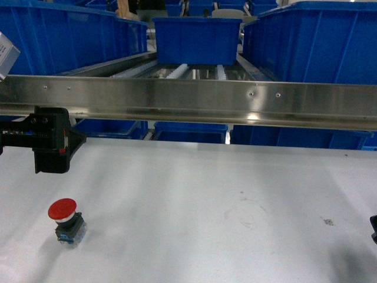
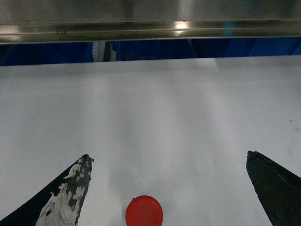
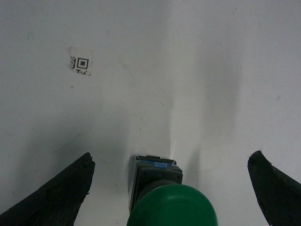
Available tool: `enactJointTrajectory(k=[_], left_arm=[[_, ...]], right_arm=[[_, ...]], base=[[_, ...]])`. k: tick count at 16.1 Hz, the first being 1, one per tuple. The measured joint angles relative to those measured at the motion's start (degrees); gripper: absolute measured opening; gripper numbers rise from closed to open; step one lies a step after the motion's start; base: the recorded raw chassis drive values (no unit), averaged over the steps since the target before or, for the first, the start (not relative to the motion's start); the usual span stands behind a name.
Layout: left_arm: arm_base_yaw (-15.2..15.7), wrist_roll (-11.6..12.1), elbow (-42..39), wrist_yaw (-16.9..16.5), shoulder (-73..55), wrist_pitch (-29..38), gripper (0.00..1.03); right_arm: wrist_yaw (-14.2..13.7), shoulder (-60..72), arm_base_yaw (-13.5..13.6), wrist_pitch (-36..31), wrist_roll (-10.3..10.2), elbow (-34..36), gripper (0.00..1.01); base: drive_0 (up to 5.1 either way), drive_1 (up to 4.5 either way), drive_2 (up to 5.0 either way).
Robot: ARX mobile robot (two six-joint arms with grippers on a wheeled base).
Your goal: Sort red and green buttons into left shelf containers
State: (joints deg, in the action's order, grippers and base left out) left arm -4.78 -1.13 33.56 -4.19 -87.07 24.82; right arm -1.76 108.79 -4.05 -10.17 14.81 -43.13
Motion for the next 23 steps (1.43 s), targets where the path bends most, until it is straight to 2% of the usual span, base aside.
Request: enactJointTrajectory(k=[3,5,6,7,8,10,11,12,14,16,19,21,23], left_arm=[[0.0,0.0,0.0,0.1,0.0,0.0,0.98],[0.0,0.0,0.0,0.1,0.0,0.0,0.98],[0.0,0.0,0.0,0.1,0.0,0.0,0.98],[0.0,0.0,0.0,0.1,0.0,0.0,0.98],[0.0,0.0,0.0,0.1,0.0,0.0,0.98],[0.0,0.0,0.0,0.1,0.0,0.0,0.98],[0.0,0.0,0.0,0.1,0.0,0.0,0.98],[0.0,0.0,0.0,0.1,0.0,0.0,0.98],[0.0,0.0,0.0,0.1,0.0,0.0,0.98],[0.0,0.0,0.0,0.1,0.0,0.0,0.98],[0.0,0.0,0.0,0.1,0.0,0.0,0.98],[0.0,0.0,0.0,0.1,0.0,0.0,0.98],[0.0,0.0,0.0,0.1,0.0,0.0,0.98]], right_arm=[[-2.5,1.8,0.4,-1.9,-0.4,1.6,0.98],[-3.4,2.0,0.7,-3.2,-1.6,2.2,0.98],[-3.6,2.1,0.7,-3.5,-3.0,3.0,0.98],[-3.5,2.4,0.7,-3.8,-4.7,4.5,0.91],[-4.1,2.7,0.8,-4.8,-5.3,5.3,0.8],[-4.3,3.0,1.1,-6.4,-7.8,5.9,0.53],[-4.7,3.0,1.4,-9.2,-8.4,7.2,0.38],[-4.9,3.0,1.9,-10.0,-9.3,7.9,0.28],[-4.9,3.0,1.7,-12.7,-10.4,9.3,0.27],[-3.5,0.8,0.9,-17.7,-9.7,13.4,0.27],[1.0,-10.6,-1.7,-23.0,-8.8,20.9,0.27],[4.4,-21.6,-3.7,-24.4,-8.3,24.5,0.27],[8.3,-33.7,-6.3,-20.7,-7.7,27.8,0.27]], base=[[0.0,0.0,0.0],[0.0,0.0,0.0],[0.0,0.0,0.0],[0.0,0.0,0.0],[0.0,0.0,0.0],[0.0,0.0,0.0],[0.0,0.0,0.0],[0.0,0.0,0.0],[0.0,0.0,0.0],[0.0,0.0,0.0],[0.0,0.0,0.0],[0.0,0.0,0.0],[0.0,0.0,0.0]])
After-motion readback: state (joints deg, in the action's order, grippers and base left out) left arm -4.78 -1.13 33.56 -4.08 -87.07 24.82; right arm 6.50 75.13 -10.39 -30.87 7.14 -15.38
